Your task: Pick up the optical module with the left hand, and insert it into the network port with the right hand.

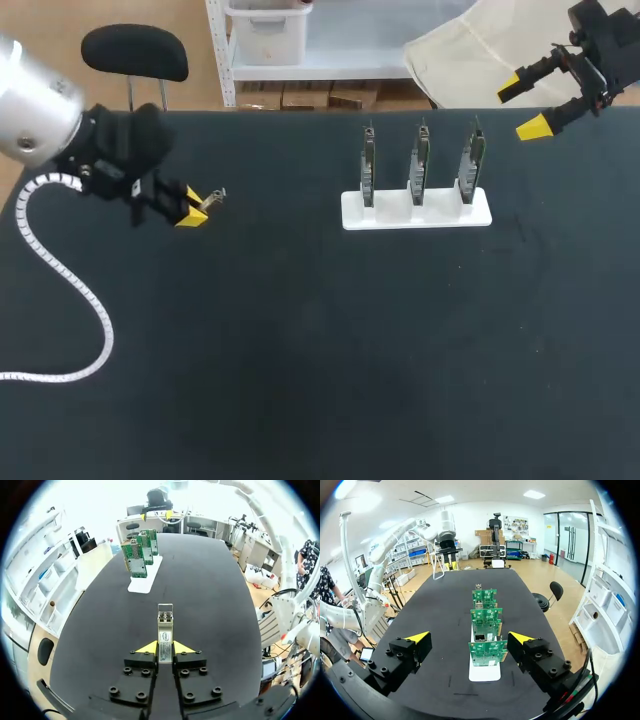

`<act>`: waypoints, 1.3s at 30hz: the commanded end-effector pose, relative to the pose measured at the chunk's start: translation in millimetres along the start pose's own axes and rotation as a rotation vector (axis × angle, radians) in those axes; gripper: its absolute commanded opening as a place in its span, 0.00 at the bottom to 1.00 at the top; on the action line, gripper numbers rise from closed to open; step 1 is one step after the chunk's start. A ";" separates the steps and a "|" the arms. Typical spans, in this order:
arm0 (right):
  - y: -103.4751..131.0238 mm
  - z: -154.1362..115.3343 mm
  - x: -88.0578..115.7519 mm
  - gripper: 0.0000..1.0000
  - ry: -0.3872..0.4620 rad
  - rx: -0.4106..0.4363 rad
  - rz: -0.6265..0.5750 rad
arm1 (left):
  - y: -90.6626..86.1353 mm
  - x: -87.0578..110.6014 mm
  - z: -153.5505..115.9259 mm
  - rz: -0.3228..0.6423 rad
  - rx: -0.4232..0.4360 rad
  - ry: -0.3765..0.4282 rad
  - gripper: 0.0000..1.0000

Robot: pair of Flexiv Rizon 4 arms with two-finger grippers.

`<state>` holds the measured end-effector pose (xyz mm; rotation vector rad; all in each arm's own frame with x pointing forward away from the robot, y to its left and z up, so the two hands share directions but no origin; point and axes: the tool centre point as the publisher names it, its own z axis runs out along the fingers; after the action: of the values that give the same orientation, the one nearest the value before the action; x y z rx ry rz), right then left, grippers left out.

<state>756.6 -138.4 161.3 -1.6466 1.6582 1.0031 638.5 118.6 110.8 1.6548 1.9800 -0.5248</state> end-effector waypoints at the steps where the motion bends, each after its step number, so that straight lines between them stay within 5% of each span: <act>1: 1.2 0.6 0.1 1.00 0.000 0.004 -0.001 | -1.1 2.7 -0.6 0.003 -0.002 -0.039 0.00; 13: 1.2 0.6 0.1 1.00 0.000 0.004 -0.001 | 87.7 -140.6 5.2 0.335 -0.055 -0.222 0.00; 21: 1.2 0.6 0.1 1.00 0.000 0.004 -0.001 | 108.1 -219.4 22.2 0.390 -0.040 -0.389 0.00; 28: 1.2 0.6 0.1 1.00 0.000 0.004 -0.001 | 97.6 -232.2 34.2 0.203 0.016 -0.558 0.00; 39: 1.2 0.6 0.1 1.00 0.000 0.004 -0.001 | 95.7 -230.4 33.7 0.188 -0.003 -0.569 0.00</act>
<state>756.5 -138.4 161.3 -1.6466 1.6582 1.0030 772.1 -66.8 225.3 1.4689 1.4016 -0.8189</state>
